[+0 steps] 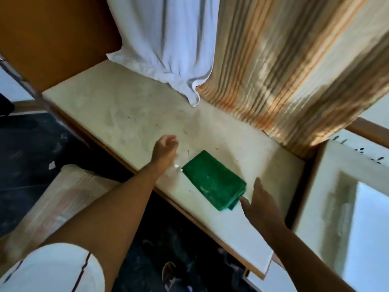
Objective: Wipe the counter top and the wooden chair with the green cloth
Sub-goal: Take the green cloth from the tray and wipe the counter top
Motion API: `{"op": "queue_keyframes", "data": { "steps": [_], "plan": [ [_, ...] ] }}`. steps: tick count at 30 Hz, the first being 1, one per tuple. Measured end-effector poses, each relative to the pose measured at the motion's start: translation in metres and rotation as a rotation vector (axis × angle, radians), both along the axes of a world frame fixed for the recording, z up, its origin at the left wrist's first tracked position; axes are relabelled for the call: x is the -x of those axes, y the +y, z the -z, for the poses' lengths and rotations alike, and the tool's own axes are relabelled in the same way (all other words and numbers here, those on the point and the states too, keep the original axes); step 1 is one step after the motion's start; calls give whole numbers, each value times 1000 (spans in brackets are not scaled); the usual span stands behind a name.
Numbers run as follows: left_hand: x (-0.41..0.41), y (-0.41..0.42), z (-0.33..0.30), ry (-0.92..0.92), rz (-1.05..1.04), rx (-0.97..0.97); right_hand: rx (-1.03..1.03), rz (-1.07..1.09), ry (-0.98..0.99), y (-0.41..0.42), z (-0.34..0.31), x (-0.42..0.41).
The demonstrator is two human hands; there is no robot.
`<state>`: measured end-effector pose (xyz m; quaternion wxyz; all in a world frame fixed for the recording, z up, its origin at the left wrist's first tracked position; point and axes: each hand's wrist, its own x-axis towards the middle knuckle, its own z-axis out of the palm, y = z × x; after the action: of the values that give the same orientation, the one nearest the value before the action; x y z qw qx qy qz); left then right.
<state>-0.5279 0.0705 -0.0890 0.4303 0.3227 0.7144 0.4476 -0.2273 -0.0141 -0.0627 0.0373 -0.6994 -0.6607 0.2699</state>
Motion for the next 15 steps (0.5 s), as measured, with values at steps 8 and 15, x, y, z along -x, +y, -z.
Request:
{"op": "queue_keyframes", "data": {
  "steps": [8,15],
  "plan": [
    [71,10,100,1112,316,286,-85,-671,-303,37,50,37],
    [72,11,101,1153,301,230,-134,-937,-385,173,95,142]
  ]
}}
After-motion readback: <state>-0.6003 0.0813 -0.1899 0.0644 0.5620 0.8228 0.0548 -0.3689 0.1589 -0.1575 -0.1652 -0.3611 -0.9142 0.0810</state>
